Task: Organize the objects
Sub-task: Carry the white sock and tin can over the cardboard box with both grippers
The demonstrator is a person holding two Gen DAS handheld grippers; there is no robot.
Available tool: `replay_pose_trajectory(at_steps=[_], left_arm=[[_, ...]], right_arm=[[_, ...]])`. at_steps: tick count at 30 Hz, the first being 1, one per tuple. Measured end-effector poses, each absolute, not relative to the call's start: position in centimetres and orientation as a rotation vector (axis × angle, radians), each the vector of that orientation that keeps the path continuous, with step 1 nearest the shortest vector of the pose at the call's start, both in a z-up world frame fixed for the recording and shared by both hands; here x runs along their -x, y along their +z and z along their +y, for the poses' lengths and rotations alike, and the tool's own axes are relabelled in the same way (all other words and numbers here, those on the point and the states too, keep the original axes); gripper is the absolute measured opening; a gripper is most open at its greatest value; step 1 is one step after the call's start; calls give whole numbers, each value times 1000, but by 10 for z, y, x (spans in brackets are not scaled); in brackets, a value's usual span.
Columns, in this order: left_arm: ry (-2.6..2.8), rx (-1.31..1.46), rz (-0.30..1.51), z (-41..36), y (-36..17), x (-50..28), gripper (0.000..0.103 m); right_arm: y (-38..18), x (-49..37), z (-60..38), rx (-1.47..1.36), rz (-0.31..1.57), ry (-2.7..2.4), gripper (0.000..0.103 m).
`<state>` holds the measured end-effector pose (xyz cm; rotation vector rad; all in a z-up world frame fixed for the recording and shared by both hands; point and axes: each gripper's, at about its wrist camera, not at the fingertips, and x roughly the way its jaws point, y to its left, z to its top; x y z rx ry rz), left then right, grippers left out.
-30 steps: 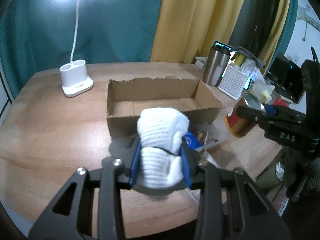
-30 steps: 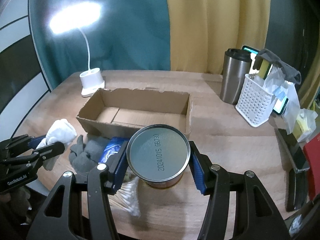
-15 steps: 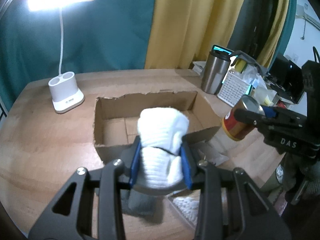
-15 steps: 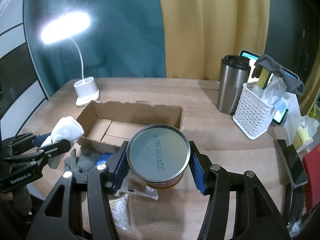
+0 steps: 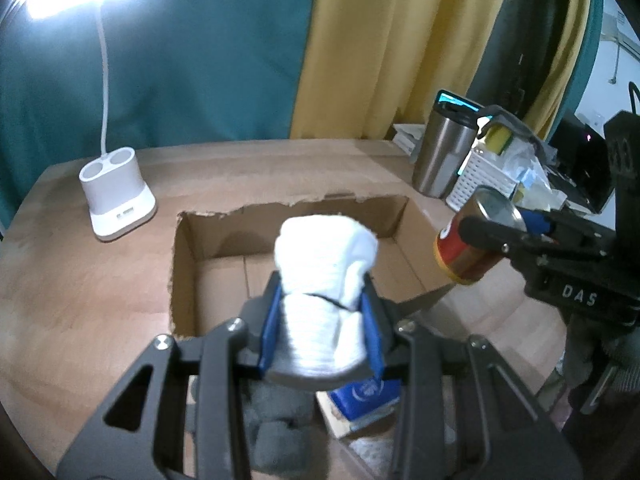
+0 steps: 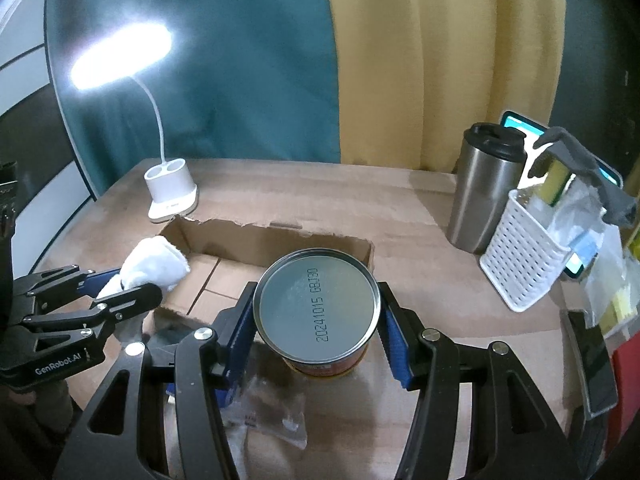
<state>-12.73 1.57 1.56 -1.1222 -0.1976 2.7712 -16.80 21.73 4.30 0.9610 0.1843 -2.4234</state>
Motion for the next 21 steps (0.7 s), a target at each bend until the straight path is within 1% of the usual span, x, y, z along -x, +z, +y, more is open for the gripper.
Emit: replay_pose_trajectory(at_steps=[7,21], left_arm=[[2763,1133,-201,17,11,146,37],[2727,1213,-222,20,-11,174,37]], right_arm=[[37,183,207,-972,187,-2397,59],[1,206,207,-1063,169,-2358,59]])
